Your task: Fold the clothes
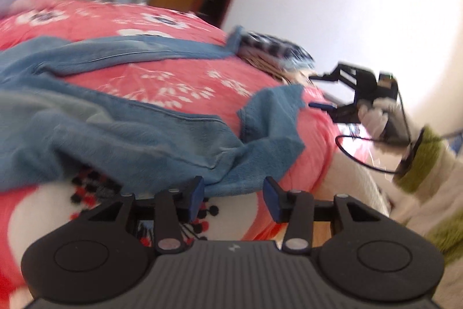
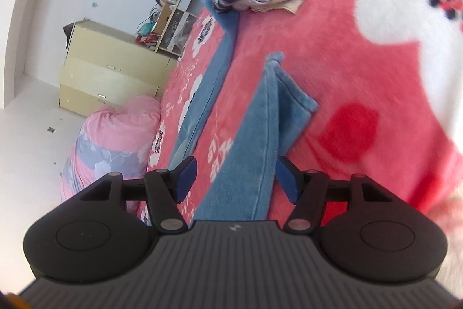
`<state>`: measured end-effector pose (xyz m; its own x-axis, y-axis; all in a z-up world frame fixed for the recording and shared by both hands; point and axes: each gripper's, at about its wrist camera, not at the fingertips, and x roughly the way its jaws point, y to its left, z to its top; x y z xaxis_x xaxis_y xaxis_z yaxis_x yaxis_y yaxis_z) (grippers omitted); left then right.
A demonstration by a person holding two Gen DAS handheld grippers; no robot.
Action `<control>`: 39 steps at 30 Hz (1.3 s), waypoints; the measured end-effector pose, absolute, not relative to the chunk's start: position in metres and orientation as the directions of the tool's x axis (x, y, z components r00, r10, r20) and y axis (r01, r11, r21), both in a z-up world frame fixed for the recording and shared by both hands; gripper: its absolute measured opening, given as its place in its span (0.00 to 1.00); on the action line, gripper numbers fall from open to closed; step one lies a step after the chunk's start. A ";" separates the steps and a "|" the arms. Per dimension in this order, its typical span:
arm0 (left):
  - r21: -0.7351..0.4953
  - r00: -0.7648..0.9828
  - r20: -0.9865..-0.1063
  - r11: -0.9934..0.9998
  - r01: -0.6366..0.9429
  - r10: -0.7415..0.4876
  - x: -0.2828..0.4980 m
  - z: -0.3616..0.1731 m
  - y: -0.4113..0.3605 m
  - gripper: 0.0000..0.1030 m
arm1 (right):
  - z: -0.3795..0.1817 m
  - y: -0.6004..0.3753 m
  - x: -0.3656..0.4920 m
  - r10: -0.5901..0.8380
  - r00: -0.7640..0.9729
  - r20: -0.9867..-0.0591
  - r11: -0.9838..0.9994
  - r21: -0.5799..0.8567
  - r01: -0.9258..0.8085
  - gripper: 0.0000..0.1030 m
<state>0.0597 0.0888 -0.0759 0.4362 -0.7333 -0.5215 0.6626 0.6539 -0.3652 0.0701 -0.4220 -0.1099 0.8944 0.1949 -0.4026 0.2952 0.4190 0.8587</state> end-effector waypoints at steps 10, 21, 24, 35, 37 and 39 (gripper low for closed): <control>-0.476 0.537 -0.494 0.730 0.491 -0.683 0.048 -0.077 0.115 0.47 | -0.115 -0.434 0.110 0.194 0.878 -0.438 0.475 0.825 0.306 0.37; -0.598 0.613 -0.491 0.751 0.280 -0.619 0.066 -0.079 0.128 0.47 | -0.093 -0.446 0.149 0.274 0.932 -0.236 0.397 0.911 0.114 0.02; -0.631 0.629 -0.477 0.737 0.240 -0.614 0.068 -0.078 0.137 0.47 | -0.035 -0.454 0.132 0.248 0.967 -0.050 0.433 0.899 -0.065 0.02; -0.740 0.644 -0.454 0.663 0.112 -0.616 0.080 -0.095 0.163 0.51 | -0.108 -0.508 0.011 -0.060 0.980 -0.191 0.505 0.841 0.195 0.02; -0.763 0.651 -0.456 0.643 0.064 -0.607 0.086 -0.098 0.168 0.51 | -0.156 -0.520 0.013 -0.060 0.935 -0.349 0.417 0.842 0.341 0.02; -0.784 0.667 -0.456 0.621 0.013 -0.589 0.090 -0.101 0.175 0.51 | -0.182 -0.526 0.007 -0.050 0.950 -0.308 0.332 0.892 0.307 0.01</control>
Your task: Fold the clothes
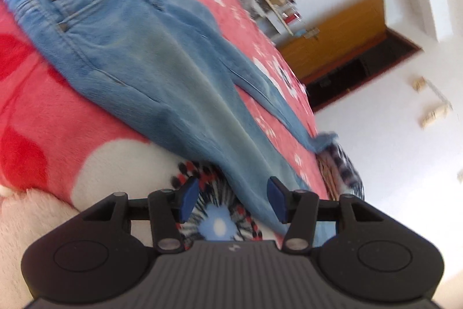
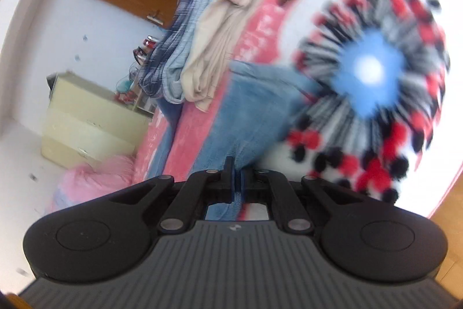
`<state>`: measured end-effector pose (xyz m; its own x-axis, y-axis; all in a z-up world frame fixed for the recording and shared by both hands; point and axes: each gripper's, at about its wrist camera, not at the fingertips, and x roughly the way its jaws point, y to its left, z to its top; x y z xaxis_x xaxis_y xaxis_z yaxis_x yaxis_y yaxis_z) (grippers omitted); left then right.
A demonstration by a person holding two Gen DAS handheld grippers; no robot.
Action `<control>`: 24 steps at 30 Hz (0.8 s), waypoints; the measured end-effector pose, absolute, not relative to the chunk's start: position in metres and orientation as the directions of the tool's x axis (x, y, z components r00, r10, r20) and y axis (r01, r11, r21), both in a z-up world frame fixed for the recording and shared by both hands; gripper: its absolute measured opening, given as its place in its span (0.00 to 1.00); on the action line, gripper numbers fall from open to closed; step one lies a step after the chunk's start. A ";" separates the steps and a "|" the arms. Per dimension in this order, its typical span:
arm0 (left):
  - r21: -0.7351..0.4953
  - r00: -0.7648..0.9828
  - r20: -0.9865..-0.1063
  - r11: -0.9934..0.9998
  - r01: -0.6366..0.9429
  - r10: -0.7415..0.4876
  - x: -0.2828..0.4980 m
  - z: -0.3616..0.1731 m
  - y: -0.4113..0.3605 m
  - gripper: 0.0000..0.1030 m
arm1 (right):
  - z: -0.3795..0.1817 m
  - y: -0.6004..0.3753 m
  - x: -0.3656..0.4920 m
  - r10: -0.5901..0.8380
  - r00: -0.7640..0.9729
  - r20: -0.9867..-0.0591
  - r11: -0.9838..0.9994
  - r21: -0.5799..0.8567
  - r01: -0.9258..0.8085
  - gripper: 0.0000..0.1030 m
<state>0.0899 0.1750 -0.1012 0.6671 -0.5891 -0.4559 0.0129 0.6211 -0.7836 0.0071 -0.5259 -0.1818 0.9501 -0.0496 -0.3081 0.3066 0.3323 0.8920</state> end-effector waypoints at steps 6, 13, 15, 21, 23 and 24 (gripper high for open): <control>-0.788 0.704 -0.461 0.613 -0.045 -0.541 0.089 -0.102 0.188 0.51 | -0.134 -0.535 0.035 -0.023 0.972 -0.233 0.444 0.869 0.219 0.02; -0.773 0.737 -0.481 0.626 -0.102 -0.474 0.076 -0.107 0.209 0.50 | -0.104 -0.544 0.044 -0.043 0.961 -0.273 0.612 0.753 0.241 0.02; -0.776 0.744 -0.482 0.619 -0.118 -0.462 0.075 -0.109 0.216 0.49 | -0.135 -0.547 0.047 -0.064 0.907 -0.415 0.605 0.707 0.366 0.02; -0.694 0.772 -0.523 0.707 -0.138 -0.362 0.077 -0.093 0.226 0.47 | -0.143 -0.557 0.021 -0.136 0.908 -0.397 0.561 0.725 0.401 0.09; -0.628 0.790 -0.536 0.766 -0.137 -0.298 0.072 -0.081 0.227 0.47 | -0.124 -0.560 0.013 -0.216 0.892 -0.396 0.581 0.682 0.444 0.10; -0.593 0.798 -0.539 0.794 -0.134 -0.268 0.070 -0.075 0.226 0.47 | -0.114 -0.560 0.010 -0.255 0.883 -0.394 0.594 0.657 0.464 0.10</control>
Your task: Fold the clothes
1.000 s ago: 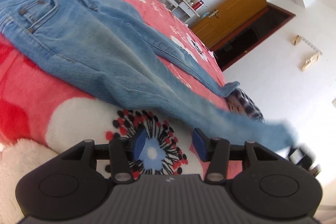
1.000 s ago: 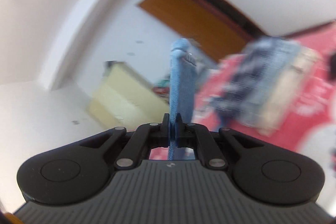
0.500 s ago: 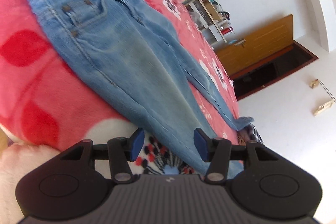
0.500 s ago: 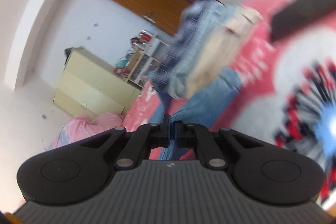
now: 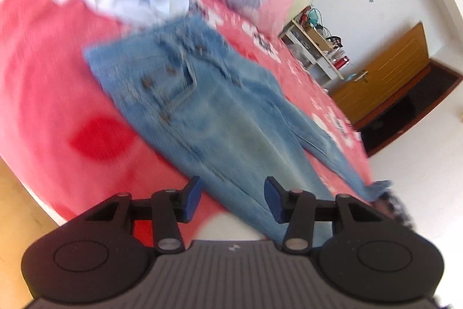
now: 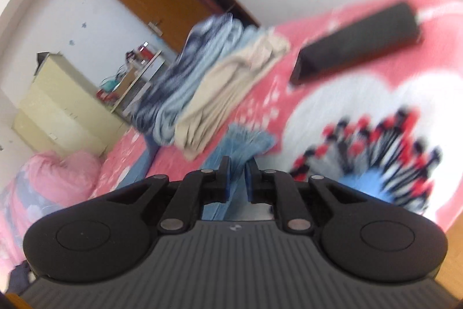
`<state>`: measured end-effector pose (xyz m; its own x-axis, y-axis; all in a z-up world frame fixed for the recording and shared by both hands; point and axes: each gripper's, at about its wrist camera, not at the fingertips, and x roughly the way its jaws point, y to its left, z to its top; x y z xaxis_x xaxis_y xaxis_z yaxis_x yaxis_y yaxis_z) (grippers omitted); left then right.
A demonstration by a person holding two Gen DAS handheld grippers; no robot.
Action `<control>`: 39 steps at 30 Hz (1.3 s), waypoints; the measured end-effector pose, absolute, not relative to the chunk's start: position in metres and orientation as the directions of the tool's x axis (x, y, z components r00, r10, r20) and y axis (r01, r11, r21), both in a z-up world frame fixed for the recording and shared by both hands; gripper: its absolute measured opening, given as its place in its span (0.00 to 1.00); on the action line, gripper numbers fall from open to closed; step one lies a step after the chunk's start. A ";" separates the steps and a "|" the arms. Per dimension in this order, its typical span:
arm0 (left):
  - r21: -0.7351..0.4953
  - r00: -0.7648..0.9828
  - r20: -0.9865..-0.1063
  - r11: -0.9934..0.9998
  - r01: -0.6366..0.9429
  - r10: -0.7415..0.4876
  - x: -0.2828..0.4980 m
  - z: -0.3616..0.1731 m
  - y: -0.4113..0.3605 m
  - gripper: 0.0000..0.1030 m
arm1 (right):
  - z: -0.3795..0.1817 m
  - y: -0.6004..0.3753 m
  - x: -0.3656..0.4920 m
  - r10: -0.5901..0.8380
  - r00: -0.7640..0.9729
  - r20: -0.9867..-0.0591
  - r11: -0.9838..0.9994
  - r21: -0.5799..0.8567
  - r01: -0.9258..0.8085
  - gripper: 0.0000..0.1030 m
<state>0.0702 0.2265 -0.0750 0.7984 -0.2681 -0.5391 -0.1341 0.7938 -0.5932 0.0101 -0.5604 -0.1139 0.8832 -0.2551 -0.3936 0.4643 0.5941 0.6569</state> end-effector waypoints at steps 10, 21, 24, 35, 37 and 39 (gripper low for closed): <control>-0.317 0.797 -0.551 0.946 0.072 -0.245 0.122 -0.040 0.167 0.47 | -0.069 -0.451 0.068 0.003 0.932 -0.362 0.873 0.455 0.173 0.24; 0.085 0.712 -0.639 0.893 0.441 -0.291 0.251 -0.051 0.038 0.48 | -0.069 -0.437 0.229 0.125 0.869 -0.478 0.852 0.500 0.153 0.40; 0.187 0.700 -0.669 0.854 0.486 -0.251 0.278 -0.065 0.011 0.48 | -0.077 -0.447 0.289 0.063 0.853 -0.518 0.856 0.467 0.221 0.43; 0.349 0.721 -0.664 0.769 0.535 -0.200 0.323 -0.093 -0.029 0.24 | -0.112 -0.472 0.406 -0.112 0.815 -0.568 0.866 0.346 0.360 0.03; 0.322 0.711 -0.668 0.776 0.543 -0.220 0.327 -0.094 -0.030 0.02 | -0.108 -0.469 0.399 -0.138 0.828 -0.543 0.883 0.312 0.352 0.02; 0.300 0.710 -0.662 0.783 0.545 -0.241 0.327 -0.091 -0.029 0.01 | -0.099 -0.464 0.388 -0.161 0.847 -0.506 0.902 0.273 0.334 0.02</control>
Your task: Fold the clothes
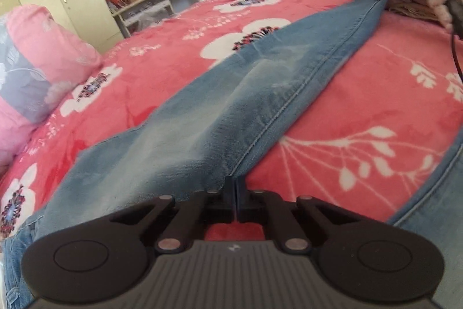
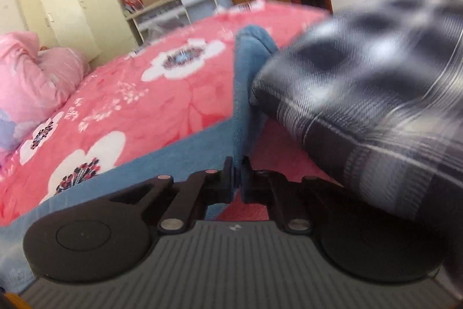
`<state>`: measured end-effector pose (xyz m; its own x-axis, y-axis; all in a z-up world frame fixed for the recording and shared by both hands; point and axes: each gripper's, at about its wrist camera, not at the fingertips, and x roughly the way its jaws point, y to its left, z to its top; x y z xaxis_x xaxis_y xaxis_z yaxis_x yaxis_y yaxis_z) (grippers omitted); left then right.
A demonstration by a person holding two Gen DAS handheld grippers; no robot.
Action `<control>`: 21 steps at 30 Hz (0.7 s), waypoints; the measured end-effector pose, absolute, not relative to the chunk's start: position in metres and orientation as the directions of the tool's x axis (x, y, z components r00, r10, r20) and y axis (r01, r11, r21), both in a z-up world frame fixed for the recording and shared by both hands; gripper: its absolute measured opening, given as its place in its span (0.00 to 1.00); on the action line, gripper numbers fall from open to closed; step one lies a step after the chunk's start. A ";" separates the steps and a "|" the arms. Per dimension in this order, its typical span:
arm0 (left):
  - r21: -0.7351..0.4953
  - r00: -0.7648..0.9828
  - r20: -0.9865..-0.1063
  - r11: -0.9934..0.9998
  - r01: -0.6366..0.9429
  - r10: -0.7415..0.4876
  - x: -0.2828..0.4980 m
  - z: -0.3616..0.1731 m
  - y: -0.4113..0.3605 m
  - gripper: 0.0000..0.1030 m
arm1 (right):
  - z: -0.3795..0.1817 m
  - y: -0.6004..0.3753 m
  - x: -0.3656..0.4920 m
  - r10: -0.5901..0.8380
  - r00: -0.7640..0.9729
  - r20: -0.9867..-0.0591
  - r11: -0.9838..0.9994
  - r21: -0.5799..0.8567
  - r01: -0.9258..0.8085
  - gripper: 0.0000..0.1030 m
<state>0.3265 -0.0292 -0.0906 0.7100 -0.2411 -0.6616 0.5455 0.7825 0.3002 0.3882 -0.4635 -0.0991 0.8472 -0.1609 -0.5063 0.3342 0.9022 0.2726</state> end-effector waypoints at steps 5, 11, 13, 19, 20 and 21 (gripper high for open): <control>0.142 0.654 -0.666 0.801 0.582 -0.358 0.318 -0.074 -0.018 0.01 | -0.071 -0.448 0.350 -0.248 0.851 -0.463 0.927 0.143 0.348 0.02; -0.050 0.569 -0.702 0.826 0.561 -0.429 0.338 -0.087 -0.002 0.08 | -0.102 -0.450 0.360 -0.323 0.751 -0.576 0.922 -0.013 0.387 0.01; -0.117 0.576 -0.679 0.841 0.529 -0.456 0.336 -0.076 0.012 0.18 | -0.109 -0.449 0.365 -0.333 0.731 -0.595 0.918 -0.025 0.397 0.01; -0.232 0.679 -0.567 0.881 0.413 -0.467 0.331 -0.043 0.074 0.46 | -0.112 -0.449 0.363 -0.291 0.705 -0.647 0.921 0.010 0.389 0.13; -0.238 0.688 -0.588 0.904 0.356 -0.426 0.338 -0.045 0.082 0.47 | -0.113 -0.448 0.357 -0.276 0.706 -0.652 0.924 0.020 0.381 0.23; -0.248 0.679 -0.626 0.923 0.293 -0.384 0.349 -0.050 0.089 0.47 | -0.113 -0.446 0.353 -0.264 0.707 -0.656 0.928 0.027 0.372 0.26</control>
